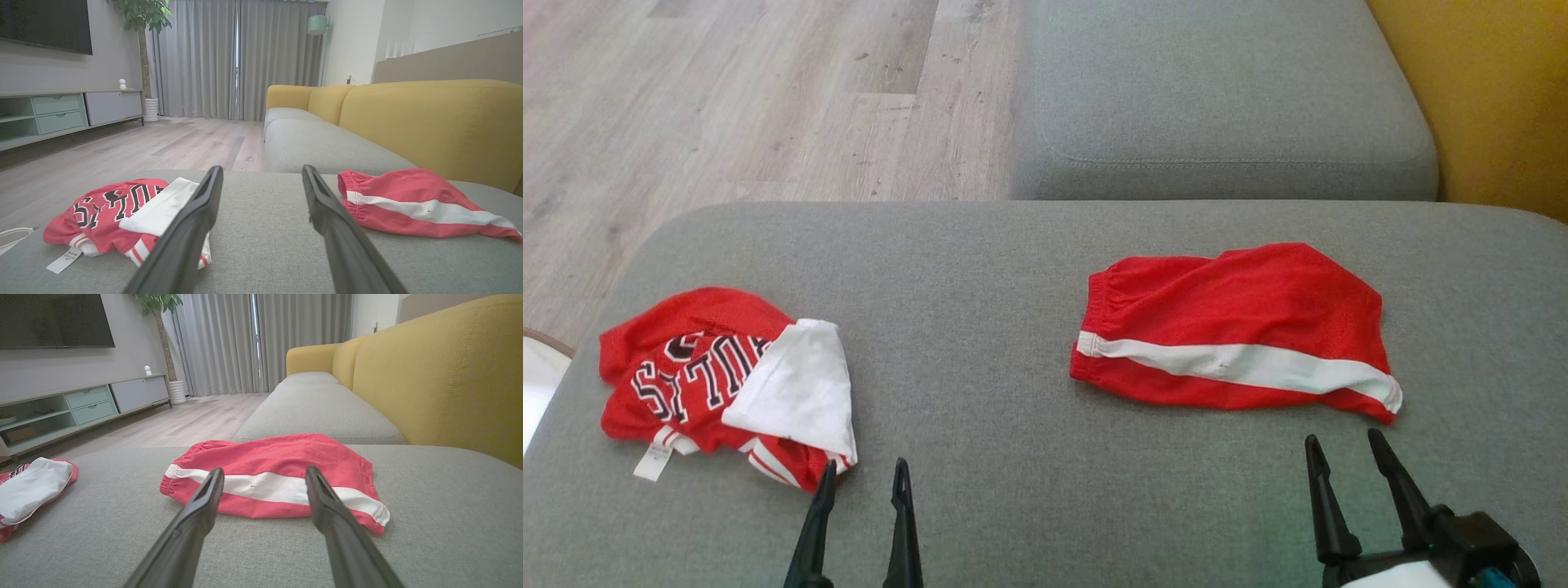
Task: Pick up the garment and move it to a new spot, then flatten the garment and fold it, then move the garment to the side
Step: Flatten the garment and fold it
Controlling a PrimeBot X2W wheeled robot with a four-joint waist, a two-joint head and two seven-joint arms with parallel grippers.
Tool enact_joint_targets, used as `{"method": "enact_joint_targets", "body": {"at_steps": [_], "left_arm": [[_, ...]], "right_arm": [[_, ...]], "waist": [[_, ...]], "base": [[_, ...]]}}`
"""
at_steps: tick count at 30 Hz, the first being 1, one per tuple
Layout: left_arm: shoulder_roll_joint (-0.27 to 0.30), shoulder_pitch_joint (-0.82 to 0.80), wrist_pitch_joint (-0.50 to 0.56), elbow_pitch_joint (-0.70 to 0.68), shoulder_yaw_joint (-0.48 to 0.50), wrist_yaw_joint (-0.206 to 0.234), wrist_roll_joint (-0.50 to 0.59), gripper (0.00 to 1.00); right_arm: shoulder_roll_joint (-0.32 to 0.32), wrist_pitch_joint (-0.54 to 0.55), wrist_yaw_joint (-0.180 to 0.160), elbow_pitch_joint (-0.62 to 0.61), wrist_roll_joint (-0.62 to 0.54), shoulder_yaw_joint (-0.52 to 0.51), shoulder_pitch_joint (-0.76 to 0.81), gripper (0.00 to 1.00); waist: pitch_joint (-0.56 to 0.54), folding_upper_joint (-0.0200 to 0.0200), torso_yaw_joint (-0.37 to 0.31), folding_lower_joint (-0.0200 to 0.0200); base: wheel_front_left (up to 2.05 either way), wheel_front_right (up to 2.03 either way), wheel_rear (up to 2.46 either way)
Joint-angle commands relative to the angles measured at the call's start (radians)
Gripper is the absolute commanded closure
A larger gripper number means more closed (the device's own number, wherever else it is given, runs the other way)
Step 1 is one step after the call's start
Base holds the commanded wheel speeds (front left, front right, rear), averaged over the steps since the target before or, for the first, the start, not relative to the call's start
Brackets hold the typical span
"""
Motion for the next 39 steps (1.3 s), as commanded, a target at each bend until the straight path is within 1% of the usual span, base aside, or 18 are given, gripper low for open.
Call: {"method": "enact_joint_targets", "body": {"at_steps": [1, 21, 24, 27, 30, 32, 35, 37, 39], "left_arm": [[-0.007, -0.043, -0.009, -0.025, 0.029, 0.002, 0.005, 0.00], [-0.007, -0.059, -0.010, -0.004, 0.022, -0.006, 0.013, 0.00], [-0.007, -0.073, -0.010, 0.006, 0.017, -0.007, 0.001, 0.00], [-0.007, -0.107, -0.010, 0.047, 0.001, -0.013, -0.029, 0.00], [-0.007, -0.174, -0.010, 0.108, -0.035, -0.051, -0.073, 0.00], [-0.007, -0.233, -0.010, 0.171, -0.071, -0.091, -0.114, 0.00], [-0.007, -0.344, -0.010, 0.266, -0.115, -0.140, -0.169, 0.00], [-0.007, -0.421, -0.010, 0.318, -0.136, -0.162, -0.197, 0.00], [-0.007, -0.495, -0.010, 0.383, -0.157, -0.174, -0.215, 0.00]], "right_arm": [[-0.006, -0.006, -0.001, -0.037, -0.003, 0.015, -0.036, 0.00], [-0.006, -0.006, -0.001, -0.032, -0.005, 0.023, -0.038, 0.00], [-0.006, -0.006, -0.001, -0.034, -0.008, 0.022, -0.041, 0.00], [-0.006, -0.006, -0.001, -0.037, -0.016, 0.029, -0.045, 0.00], [-0.006, -0.006, -0.001, -0.039, -0.029, 0.039, -0.053, 0.00], [-0.006, -0.006, -0.001, -0.040, -0.042, 0.048, -0.061, 0.00], [-0.006, -0.006, -0.001, -0.040, -0.058, 0.064, -0.077, 0.00], [-0.006, -0.006, -0.001, -0.040, -0.063, 0.071, -0.086, 0.00], [-0.006, -0.006, -0.001, -0.041, -0.069, 0.075, -0.097, 0.00]], "waist": [[0.001, 0.0000, 0.000, 0.0000], [0.012, 0.0000, -0.002, 0.0000], [0.024, 0.0000, -0.008, 0.0000], [0.043, 0.0000, -0.020, 0.0000], [0.070, 0.0000, -0.036, 0.0000], [0.092, 0.0000, -0.050, 0.0000], [0.125, 0.0000, -0.080, 0.0000], [0.150, 0.0000, -0.100, 0.0000], [0.178, 0.0000, -0.121, 0.0000]], "base": [[0.00, 0.00, 0.00], [0.00, 0.00, 0.00], [0.00, 0.00, 0.00], [0.00, 0.00, 0.00], [0.00, 0.00, 0.00], [0.00, 0.00, 0.00], [0.00, 0.00, 0.00], [0.00, 0.00, 0.00], [0.00, 0.00, 0.00]]}}
